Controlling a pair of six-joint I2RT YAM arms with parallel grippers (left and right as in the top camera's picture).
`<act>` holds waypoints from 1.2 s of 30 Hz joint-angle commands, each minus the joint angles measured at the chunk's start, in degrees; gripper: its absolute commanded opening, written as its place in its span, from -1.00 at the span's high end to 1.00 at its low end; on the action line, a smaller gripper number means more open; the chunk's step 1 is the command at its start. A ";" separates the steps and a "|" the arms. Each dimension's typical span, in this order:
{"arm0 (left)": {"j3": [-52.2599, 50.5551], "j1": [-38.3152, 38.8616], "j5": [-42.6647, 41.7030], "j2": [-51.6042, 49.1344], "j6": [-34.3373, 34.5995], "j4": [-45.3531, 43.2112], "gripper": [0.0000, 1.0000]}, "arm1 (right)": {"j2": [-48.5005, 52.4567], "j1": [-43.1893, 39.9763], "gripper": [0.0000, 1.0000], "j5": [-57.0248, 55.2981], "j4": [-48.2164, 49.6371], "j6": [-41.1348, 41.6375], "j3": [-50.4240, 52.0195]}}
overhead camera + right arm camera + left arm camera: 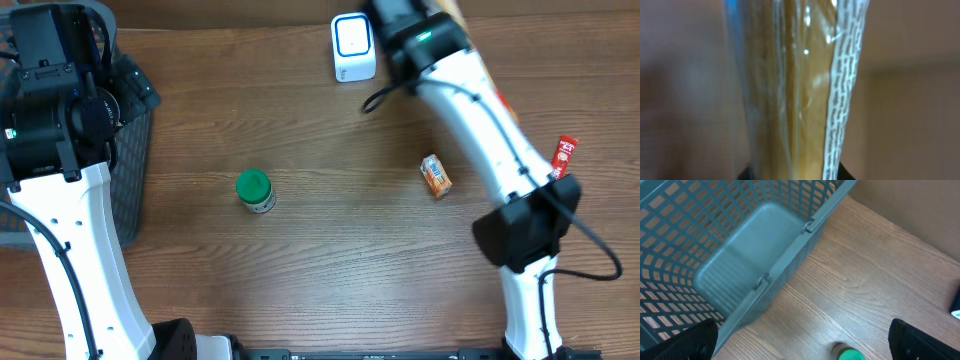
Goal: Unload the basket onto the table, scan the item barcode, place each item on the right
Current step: 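Carry the spaghetti pack right and lower it beside the teal wrapper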
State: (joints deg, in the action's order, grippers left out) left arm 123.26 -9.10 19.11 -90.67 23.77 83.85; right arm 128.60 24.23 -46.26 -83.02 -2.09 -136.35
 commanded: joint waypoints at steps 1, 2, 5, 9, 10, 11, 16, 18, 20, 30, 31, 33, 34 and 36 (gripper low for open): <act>0.61 -0.24 0.72 -0.39 -0.48 -0.07 -1.00 | -0.96 -8.87 0.93 14.12 -5.53 21.44 -0.85; 0.61 -0.24 0.72 -0.39 -0.48 -0.07 -1.00 | -0.87 -11.80 0.93 19.43 -7.61 22.60 -0.85; 0.61 -0.24 0.72 -0.39 -0.48 -0.04 -0.99 | -0.70 -19.39 0.93 31.45 -11.08 22.69 -0.85; 0.61 -0.24 0.72 -0.39 -0.48 -0.07 -1.00 | -0.63 -27.19 0.93 39.52 -14.03 22.49 -0.85; 0.61 -0.24 0.72 -0.39 -0.48 -0.07 -1.00 | -0.63 -28.65 0.93 41.70 -14.03 20.94 -0.79; 0.61 -0.24 0.72 -0.39 -0.48 -0.07 -1.00 | -0.63 -29.62 0.93 43.41 -14.05 19.63 -0.79; 0.61 -0.24 0.72 -0.39 -0.48 -0.07 -0.99 | -0.63 -31.06 0.93 45.92 -14.03 18.32 0.07; 0.61 -0.24 0.72 -0.39 -0.48 -0.07 -0.99 | -0.63 -31.04 0.92 45.88 -14.03 18.32 0.70; 0.61 -0.24 0.72 -0.39 -0.48 -0.07 -1.00 | -0.63 -30.95 0.93 45.07 -14.03 18.29 1.68; 0.61 -0.24 0.72 -0.39 -0.48 -0.07 -0.99 | -0.63 -30.95 0.93 41.90 -11.08 14.49 12.24; 0.61 -0.24 0.72 -0.39 -0.50 -0.07 -0.99 | -0.63 -30.95 0.93 42.05 -10.62 13.51 13.40; 0.61 -0.24 0.72 -0.39 -0.48 -0.07 -0.99 | -0.63 -30.95 0.93 42.05 -9.03 11.54 16.50; 0.61 -0.24 0.72 -0.39 -0.48 -0.04 -0.99 | -0.63 -30.95 0.93 42.05 -8.57 10.67 17.64; 0.61 -0.24 0.72 -0.39 -0.48 -0.07 -1.00 | -0.63 -30.95 0.93 42.03 -7.15 9.09 20.09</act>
State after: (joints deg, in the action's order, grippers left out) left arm 123.26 -9.10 19.11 -90.67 23.77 83.83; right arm 130.15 -6.46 -3.44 -90.61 10.61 -117.69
